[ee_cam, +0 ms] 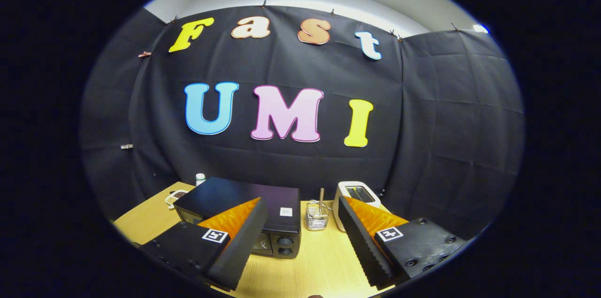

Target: Open the toaster oven, put the food inside, and close the toaster oven door.

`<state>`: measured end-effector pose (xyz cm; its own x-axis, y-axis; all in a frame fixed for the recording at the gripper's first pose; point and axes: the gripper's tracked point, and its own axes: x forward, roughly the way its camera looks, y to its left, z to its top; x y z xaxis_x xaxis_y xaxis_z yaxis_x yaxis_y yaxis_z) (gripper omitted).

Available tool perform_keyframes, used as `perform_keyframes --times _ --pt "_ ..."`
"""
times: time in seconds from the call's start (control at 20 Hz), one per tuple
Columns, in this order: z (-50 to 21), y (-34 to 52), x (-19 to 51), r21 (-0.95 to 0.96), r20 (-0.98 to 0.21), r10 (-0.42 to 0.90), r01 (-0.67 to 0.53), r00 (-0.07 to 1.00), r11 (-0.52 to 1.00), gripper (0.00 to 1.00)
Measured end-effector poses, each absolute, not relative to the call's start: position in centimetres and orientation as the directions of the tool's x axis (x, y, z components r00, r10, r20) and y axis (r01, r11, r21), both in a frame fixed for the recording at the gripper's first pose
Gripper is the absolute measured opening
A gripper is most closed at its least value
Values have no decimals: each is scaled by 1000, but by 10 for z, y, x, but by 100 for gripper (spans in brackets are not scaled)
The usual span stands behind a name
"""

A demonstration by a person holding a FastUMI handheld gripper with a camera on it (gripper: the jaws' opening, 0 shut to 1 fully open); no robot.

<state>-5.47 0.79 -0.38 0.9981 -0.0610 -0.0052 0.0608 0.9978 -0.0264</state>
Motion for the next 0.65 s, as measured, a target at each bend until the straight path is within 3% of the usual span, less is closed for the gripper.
perform_keyframes --times 0.35,0.65 --pt "-15 -45 -104 -15 -23 -143 142 990 990 99" --pt "5 -51 -89 49 -7 -152 152 988 987 99"
